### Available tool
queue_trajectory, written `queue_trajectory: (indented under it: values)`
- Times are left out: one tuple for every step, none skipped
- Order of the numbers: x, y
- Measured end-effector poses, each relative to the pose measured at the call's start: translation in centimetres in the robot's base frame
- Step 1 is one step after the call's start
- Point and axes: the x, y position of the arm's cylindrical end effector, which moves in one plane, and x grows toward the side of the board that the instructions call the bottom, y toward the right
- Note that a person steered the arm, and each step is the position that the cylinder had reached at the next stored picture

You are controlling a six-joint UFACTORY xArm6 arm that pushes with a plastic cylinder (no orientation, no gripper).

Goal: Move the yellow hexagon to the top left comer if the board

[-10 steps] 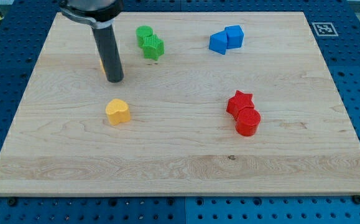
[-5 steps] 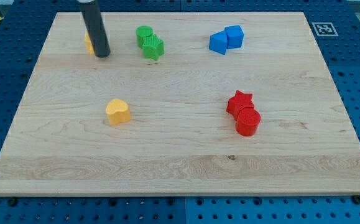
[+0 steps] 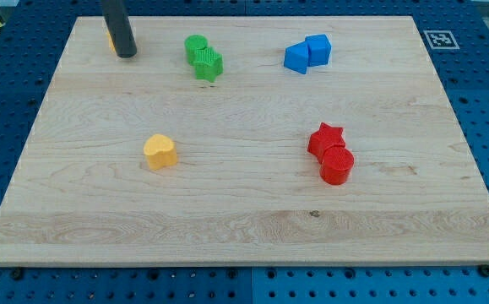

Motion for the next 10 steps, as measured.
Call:
queue_trajectory:
  values:
    - [0.0,-2.1]
    - [-0.5,-2.4]
    - [-1.8,-2.4]
    - [-2.0,-2.4]
    - [-1.6,-2.0]
    - [-1.1,0.9]
    - [-1.4,2.2]
    - [-1.6,2.2]
    - [-2.4,1.5]
    - [-3.0,0.3]
